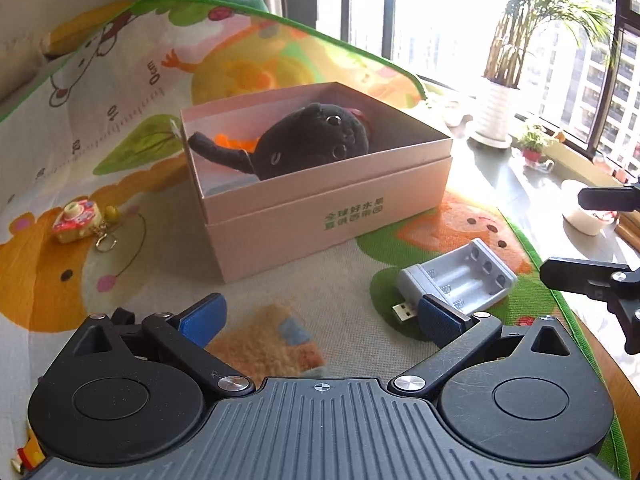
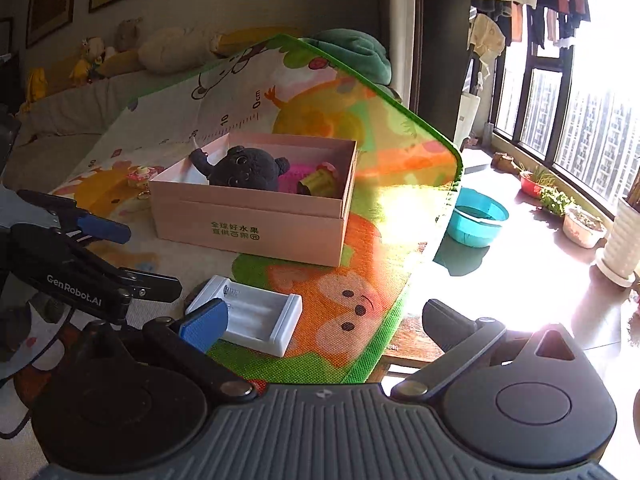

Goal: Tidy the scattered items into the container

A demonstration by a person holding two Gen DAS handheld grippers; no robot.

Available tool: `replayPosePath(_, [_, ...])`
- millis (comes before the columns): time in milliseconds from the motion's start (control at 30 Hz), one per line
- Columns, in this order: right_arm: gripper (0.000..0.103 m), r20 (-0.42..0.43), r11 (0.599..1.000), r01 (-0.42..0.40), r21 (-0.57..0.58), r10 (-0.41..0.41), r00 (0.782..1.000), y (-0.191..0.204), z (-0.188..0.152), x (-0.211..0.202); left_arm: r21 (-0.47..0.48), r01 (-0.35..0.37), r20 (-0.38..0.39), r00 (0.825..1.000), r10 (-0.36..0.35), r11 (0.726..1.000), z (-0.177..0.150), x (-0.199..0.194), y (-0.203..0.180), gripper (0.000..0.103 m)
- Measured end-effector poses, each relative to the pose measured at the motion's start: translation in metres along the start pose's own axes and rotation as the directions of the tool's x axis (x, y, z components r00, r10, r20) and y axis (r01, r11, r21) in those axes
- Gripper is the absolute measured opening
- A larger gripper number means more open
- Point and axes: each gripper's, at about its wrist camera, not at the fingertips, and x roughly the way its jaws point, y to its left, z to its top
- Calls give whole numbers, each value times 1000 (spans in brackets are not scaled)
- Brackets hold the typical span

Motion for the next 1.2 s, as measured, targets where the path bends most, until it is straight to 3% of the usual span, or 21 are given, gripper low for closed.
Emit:
replayPosePath(67, [103, -5, 1000, -17, 22, 17, 1000, -4, -1, -3, 7, 40, -67, 997, -40, 999, 2, 12, 2, 103])
replayPosePath(167, [103, -26, 999, -26, 35, 27, 999, -5, -5, -2, 49, 81, -102, 992, -76, 996, -2, 9, -1, 103])
replayPosePath(333, [103, -57, 999, -40, 29, 42, 998, 0, -14, 2, 33, 248, -138, 961, -242, 968, -33, -31, -4, 103])
replayPosePath(433, [103, -67, 998, -58, 14, 59, 996, 9, -16, 5, 51, 269, -144, 955, -259, 962, -58, -58, -10, 103])
replayPosePath(633, [103, -100, 992, -127, 10, 127, 987, 30, -20, 10, 36, 152, -127, 981, -146, 988, -92, -99, -10, 103])
replayPosePath(700, [103, -116, 988, -157, 10, 157, 981, 38, -22, 13, 37, 45, -117, 992, -40, 998, -97, -106, -4, 103])
replayPosePath(800, [103, -147, 982, -188, 1, 186, 972, 50, -27, 18, 40, -89, -87, 992, 92, 995, -99, -110, 7, 103])
replayPosePath(933, [103, -164, 977, -211, -16, 206, 965, 61, -31, 20, 14, -117, -14, 993, 118, 993, -95, -104, 19, 103])
replayPosePath(1100, [103, -183, 975, -212, -58, 199, 963, 66, -33, 19, -44, -171, 18, 985, 172, 984, -90, -82, 25, 103])
replayPosePath(1200, [103, -187, 966, -242, -94, 222, 957, 65, -35, 15, -32, -130, 49, 990, 131, 991, -86, -73, 16, 103])
